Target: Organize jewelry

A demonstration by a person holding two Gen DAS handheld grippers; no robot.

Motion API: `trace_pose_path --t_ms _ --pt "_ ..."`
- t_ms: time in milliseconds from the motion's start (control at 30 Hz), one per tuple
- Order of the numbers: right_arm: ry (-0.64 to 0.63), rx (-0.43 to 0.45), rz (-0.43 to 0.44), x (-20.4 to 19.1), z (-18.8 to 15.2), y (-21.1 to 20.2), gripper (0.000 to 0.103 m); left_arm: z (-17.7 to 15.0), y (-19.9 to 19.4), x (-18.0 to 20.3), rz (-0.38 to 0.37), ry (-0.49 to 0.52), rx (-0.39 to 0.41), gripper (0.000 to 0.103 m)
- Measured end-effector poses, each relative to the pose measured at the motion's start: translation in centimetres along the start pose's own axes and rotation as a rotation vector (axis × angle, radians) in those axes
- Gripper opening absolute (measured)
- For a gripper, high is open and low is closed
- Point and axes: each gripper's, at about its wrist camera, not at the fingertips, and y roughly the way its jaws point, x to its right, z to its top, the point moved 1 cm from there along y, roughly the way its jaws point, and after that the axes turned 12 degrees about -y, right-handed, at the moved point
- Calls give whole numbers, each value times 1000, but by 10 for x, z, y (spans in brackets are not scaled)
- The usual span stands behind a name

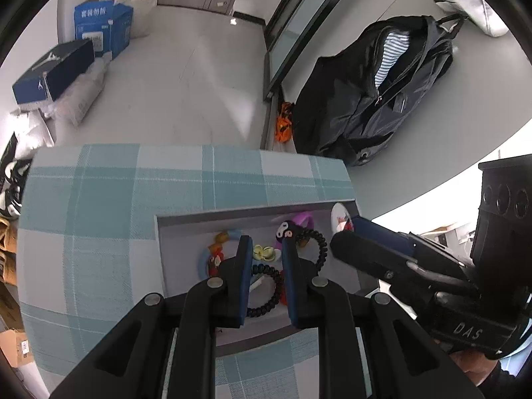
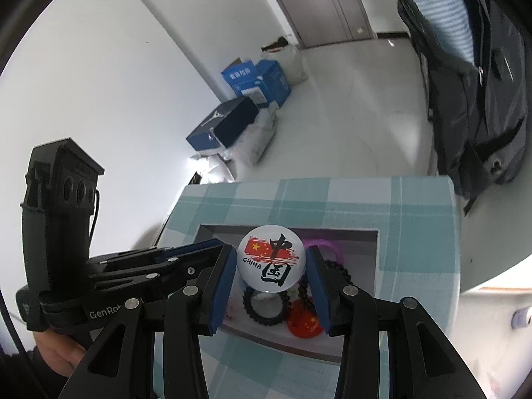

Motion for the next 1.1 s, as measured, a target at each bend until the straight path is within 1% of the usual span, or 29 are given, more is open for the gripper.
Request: trace_pose_path --t_ms 100,167,200,333,367,400,433,467,500,533,567,667,767,800,900,933,1000,1100 --pt "2 4 8 -1 0 -2 42 0 1 0 -10 1 -8 13" --pt "-5 3 9 -3 1 -2 42 1 1 0 -43 -8 -19 13" --pt "-8 0 9 -4 0 -1 42 2 1 -1 -63 -24 -26 14" --pt "6 -15 -6 0 -1 2 44 6 4 -9 -76 -83 -61 14" --pt "21 -14 4 2 -1 1 44 8 5 -12 -68 -106 -82 18" --pt "31 -10 7 4 -1 -1 45 8 6 -14 -61 -116 -87 27" --pt "37 0 4 6 -1 -3 47 8 5 -15 -61 -119 -84 34" --pt "40 9 -2 6 -1 -6 57 8 2 -15 -59 -116 -70 51" --pt "42 25 -8 7 0 -10 63 7 -2 -16 -52 -115 -53 61" --pt "41 39 -11 7 0 -13 63 7 -5 -15 -47 -114 -35 63" --pt "40 51 -14 7 1 -16 63 7 -8 -15 -43 -106 -17 64" --pt "40 69 -32 6 1 -23 65 3 -14 -9 3 -58 10 64" --pt "41 76 -51 6 1 -27 70 0 -17 -7 38 -25 30 64" --pt "40 81 -59 6 0 -28 71 -3 -19 -4 66 -3 50 64" --pt "41 104 -71 5 -3 -36 77 -11 -27 0 102 44 102 64" --pt "41 113 -76 4 -4 -39 79 -12 -30 -1 106 50 113 64" --pt "36 129 -75 1 -8 -45 86 -19 -37 0 95 67 134 64" --pt "4 159 -79 -9 -14 -56 88 -29 -44 1 110 82 160 64"
